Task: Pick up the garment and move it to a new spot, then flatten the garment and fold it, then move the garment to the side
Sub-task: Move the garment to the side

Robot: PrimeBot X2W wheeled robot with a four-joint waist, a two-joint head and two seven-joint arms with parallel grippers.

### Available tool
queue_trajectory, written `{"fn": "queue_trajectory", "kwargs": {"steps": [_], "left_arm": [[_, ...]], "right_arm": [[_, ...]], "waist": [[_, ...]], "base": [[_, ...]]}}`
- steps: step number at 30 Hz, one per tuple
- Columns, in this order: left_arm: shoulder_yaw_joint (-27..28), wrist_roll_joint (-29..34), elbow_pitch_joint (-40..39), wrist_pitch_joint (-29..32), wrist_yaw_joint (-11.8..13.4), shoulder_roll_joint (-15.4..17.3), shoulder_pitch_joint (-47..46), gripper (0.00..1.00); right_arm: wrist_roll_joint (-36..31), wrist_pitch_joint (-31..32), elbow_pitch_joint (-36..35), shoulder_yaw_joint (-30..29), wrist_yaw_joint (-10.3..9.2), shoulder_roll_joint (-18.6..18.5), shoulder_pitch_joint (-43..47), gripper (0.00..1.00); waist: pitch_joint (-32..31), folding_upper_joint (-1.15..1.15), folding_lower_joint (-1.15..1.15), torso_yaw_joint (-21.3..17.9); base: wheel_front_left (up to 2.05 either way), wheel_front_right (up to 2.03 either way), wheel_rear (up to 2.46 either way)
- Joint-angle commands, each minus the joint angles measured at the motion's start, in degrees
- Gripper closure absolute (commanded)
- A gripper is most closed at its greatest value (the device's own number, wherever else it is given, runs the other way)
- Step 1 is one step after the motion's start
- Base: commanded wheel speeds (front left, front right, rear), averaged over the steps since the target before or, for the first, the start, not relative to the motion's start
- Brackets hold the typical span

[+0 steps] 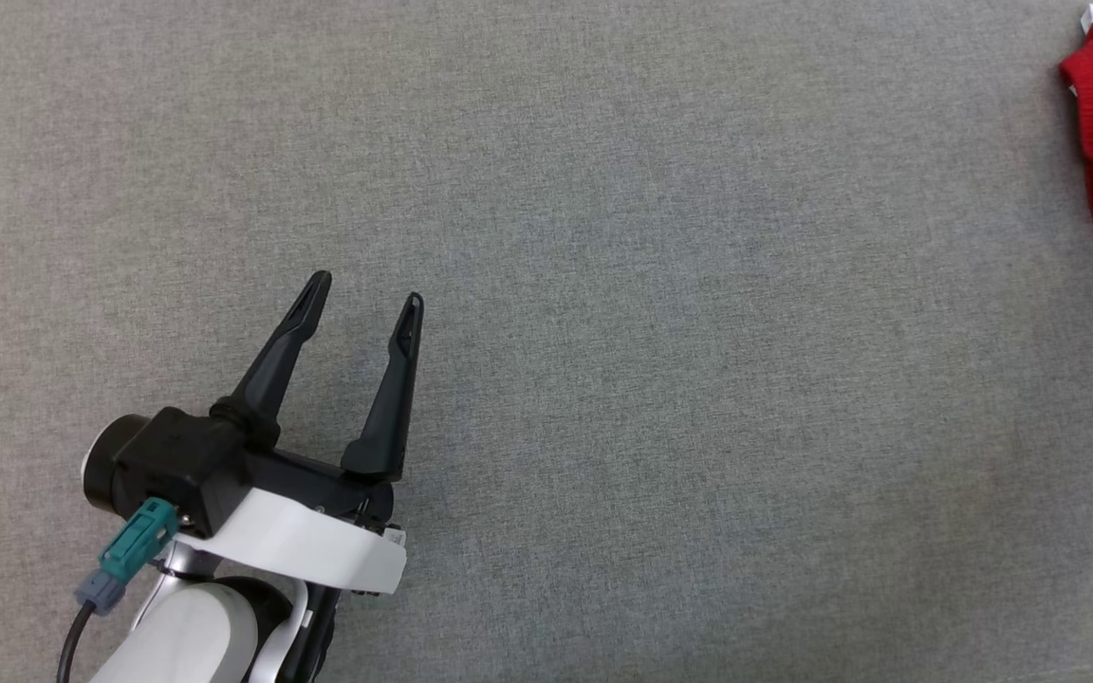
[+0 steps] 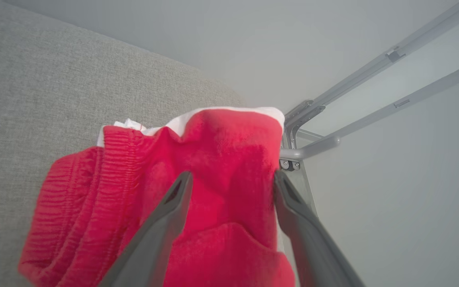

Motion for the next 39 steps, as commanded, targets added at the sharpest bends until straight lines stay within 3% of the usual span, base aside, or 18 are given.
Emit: {"fn": "queue_trajectory", "kwargs": {"steps": [1,8,17,21,27,39], "left_arm": [[0.12,0.17,0.06,-0.25,0.35,0.24,-0.97,0.00],[0.03,-0.20,0.37,-0.46,0.32,0.22,-0.79,0.00],[-0.08,-0.80,1.15,-1.09,0.10,-0.19,-0.43,0.00],[0.13,-1.56,2.38,-1.91,-0.04,-0.57,0.16,0.00],[0.90,-2.98,5.55,-3.80,-0.39,-1.21,1.55,0.00],[4.53,-7.63,16.74,-8.42,-1.52,-2.80,4.74,0.00]], "right_arm": [[-1.97,1.16,-1.56,-1.08,-0.01,0.57,0.60,0.00],[-8.03,4.21,-6.08,-5.69,-0.01,2.71,2.45,0.00],[-10.44,4.26,-9.42,-10.41,-0.01,5.70,4.10,0.00],[-8.14,1.83,-9.54,-12.53,-0.01,8.42,4.63,0.00],[-3.24,-2.40,-7.68,-11.26,-0.01,12.25,5.45,0.00],[12.25,-10.96,-6.67,1.00,-0.01,18.85,12.48,0.00]], "waist": [[-0.13,0.00,0.00,-0.17],[-0.75,0.00,0.00,-0.47],[-2.24,0.00,0.00,-0.35],[-4.77,0.00,0.00,-0.22],[-9.86,0.00,0.00,0.10],[-21.64,0.00,0.00,2.02]], "base": [[0.00,0.00,0.00],[0.00,0.00,0.00],[0.00,0.00,0.00],[0.00,0.00,0.00],[0.00,0.00,0.00],[0.00,0.00,0.00]]}}
